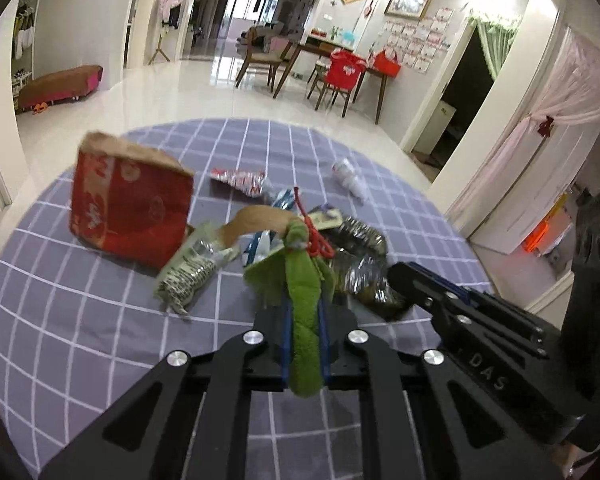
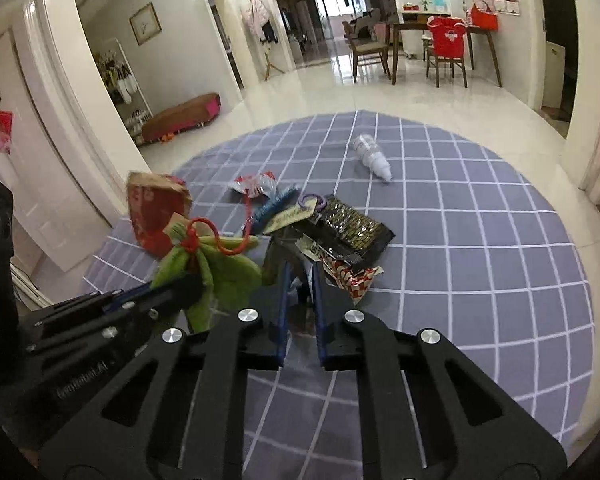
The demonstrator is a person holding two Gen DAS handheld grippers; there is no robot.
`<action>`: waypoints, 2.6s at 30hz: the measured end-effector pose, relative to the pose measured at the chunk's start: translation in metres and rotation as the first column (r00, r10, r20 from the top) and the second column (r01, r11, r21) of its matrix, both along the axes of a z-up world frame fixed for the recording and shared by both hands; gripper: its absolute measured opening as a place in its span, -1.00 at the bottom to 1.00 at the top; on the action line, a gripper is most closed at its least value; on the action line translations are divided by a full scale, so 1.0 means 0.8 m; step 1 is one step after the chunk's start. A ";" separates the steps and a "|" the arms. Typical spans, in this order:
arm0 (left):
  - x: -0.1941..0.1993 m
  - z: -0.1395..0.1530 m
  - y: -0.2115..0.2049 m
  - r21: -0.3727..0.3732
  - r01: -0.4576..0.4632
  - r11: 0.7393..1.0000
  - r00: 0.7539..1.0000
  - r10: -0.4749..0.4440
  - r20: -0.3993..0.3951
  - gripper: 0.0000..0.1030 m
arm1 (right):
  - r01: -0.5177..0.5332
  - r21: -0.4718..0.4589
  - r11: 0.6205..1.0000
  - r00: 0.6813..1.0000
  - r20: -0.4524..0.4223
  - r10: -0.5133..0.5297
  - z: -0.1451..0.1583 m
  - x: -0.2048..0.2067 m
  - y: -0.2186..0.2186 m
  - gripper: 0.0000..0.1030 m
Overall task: Collect trash
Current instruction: 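Grasp the green leaves with the left tool while the right grasps the black snack bag, then carry the leaves and black snack bag over to the bucket, then open the right tool over the bucket while the left releases the leaves into it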
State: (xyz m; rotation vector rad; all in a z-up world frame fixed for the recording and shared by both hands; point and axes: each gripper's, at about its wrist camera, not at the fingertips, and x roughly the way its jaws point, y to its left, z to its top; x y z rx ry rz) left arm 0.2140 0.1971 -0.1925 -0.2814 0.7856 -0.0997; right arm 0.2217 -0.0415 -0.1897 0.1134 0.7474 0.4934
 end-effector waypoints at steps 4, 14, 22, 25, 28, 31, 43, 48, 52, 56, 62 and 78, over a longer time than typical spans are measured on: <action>-0.018 0.029 -0.011 0.005 -0.004 1.000 0.999 0.003 0.050 -0.80 | 0.012 0.026 1.000 0.999 0.039 -0.013 0.024 -0.022 -0.020 -0.82; -0.067 0.086 -0.073 0.042 0.061 0.997 0.988 -0.066 0.141 -0.80 | 0.089 0.078 0.993 0.988 0.123 -0.098 0.067 -0.076 -0.098 -0.83; -0.070 0.088 -0.202 0.094 0.226 0.970 0.963 -0.237 0.128 -0.80 | 0.257 0.120 0.959 0.953 0.130 -0.272 0.068 -0.115 -0.236 -0.83; -0.068 0.084 -0.259 0.102 0.296 0.950 0.945 -0.307 0.115 -0.80 | 0.336 0.135 0.932 0.928 0.120 -0.352 0.058 -0.131 -0.298 -0.83; -0.061 0.070 -0.330 0.120 0.376 0.919 0.918 -0.387 0.090 -0.80 | 0.423 0.144 0.895 0.893 0.102 -0.438 0.045 -0.145 -0.361 -0.83; -0.050 0.045 -0.381 0.111 0.435 0.893 0.895 -0.443 0.050 -0.80 | 0.505 0.128 0.853 0.851 0.091 -0.517 0.027 -0.158 -0.415 -0.83; 0.007 -0.083 -0.535 0.126 0.565 0.815 0.822 -0.545 -0.164 -0.80 | 0.651 0.116 0.750 0.759 -0.067 -0.648 -0.080 -0.144 -0.547 -0.80; 0.020 -0.125 -0.555 0.157 0.581 0.798 0.808 -0.543 -0.228 -0.80 | 0.634 0.055 0.771 0.771 -0.115 -0.626 -0.130 -0.118 -0.548 -0.18; 0.021 -0.148 -0.559 0.181 0.593 0.785 0.798 -0.542 -0.265 -0.80 | 0.654 0.097 0.750 0.754 -0.166 -0.636 -0.154 -0.126 -0.558 0.06; 0.023 -0.159 -0.573 0.173 0.605 0.777 0.786 -0.547 -0.290 -0.80 | 0.670 0.117 0.733 0.740 -0.180 -0.648 -0.157 -0.136 -0.567 0.05; 0.015 -0.163 -0.586 0.174 0.623 0.762 0.772 -0.564 -0.295 -0.80 | 0.675 0.136 0.725 0.737 -0.164 -0.655 -0.147 -0.147 -0.571 0.06; 0.016 -0.141 -0.619 0.239 0.614 0.752 0.787 -0.562 -0.254 0.28 | 0.738 0.196 0.645 0.671 -0.114 -0.733 -0.126 -0.176 -0.585 0.12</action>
